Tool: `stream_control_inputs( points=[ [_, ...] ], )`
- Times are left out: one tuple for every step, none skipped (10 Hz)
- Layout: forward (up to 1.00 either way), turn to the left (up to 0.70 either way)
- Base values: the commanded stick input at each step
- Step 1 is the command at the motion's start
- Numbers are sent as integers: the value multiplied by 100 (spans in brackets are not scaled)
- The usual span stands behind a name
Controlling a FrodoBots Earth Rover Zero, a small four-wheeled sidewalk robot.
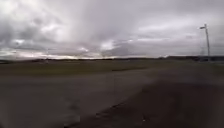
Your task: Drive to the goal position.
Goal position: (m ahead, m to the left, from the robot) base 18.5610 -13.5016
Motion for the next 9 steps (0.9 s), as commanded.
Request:
stream_control_inputs(
  points=[
    [100, -40],
    [100, -27],
    [100, -10],
    [100, 0],
    [100, 0],
    [100, 0],
    [100, 0],
    [100, 0],
    [100, 0]
  ],
)
